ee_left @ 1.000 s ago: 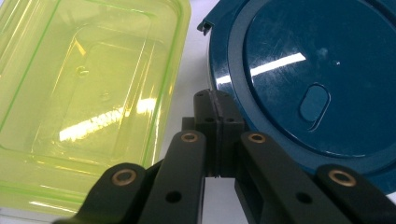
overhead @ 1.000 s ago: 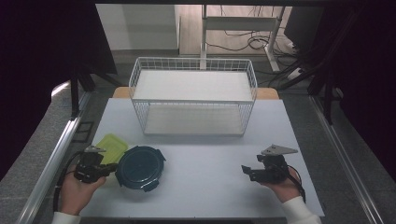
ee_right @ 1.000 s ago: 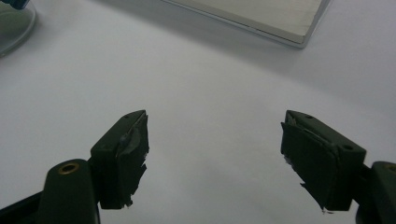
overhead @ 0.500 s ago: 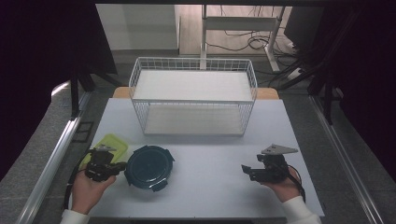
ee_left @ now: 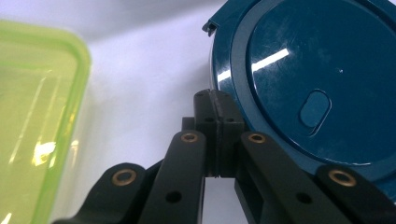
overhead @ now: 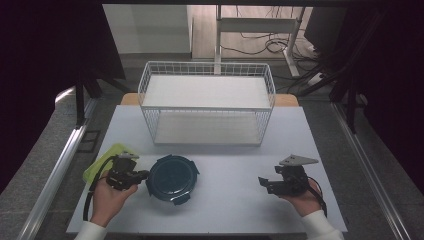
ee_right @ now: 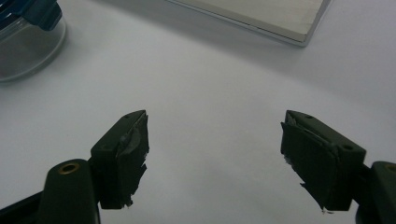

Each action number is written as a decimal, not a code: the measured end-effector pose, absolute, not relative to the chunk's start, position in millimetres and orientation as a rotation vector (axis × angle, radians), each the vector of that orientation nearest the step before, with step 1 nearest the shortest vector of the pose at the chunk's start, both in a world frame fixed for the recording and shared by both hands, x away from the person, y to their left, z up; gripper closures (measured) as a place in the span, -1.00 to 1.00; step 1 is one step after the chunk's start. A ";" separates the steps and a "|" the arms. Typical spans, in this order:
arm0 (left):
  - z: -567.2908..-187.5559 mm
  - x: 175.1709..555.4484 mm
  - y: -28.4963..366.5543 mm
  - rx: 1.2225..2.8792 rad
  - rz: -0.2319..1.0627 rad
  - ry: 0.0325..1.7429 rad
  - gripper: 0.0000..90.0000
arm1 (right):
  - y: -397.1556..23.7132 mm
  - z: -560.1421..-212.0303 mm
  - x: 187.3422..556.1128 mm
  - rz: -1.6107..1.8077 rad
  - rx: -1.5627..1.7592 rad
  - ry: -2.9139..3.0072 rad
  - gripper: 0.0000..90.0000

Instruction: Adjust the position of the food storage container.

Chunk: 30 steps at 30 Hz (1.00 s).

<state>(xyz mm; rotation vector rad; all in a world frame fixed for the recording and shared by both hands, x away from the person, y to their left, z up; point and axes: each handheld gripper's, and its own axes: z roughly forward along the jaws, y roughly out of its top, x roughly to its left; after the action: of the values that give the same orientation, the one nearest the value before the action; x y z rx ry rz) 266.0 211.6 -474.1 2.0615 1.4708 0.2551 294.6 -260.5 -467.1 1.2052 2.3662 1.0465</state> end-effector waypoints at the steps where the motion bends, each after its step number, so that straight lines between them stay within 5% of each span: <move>1: -474.1 266.0 211.6 2.062 0.255 1.471 1.00 | -260.5 -467.1 294.6 1.046 1.205 2.366 -0.48; 30: -471.6 291.3 150.4 2.139 0.163 1.308 1.00 | -260.7 -467.5 294.6 1.045 1.211 2.372 -0.48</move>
<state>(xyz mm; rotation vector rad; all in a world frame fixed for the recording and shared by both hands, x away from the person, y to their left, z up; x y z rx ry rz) 291.3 150.4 -471.6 2.1390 1.3082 0.1634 294.6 -260.7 -467.5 1.2106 2.3723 1.0452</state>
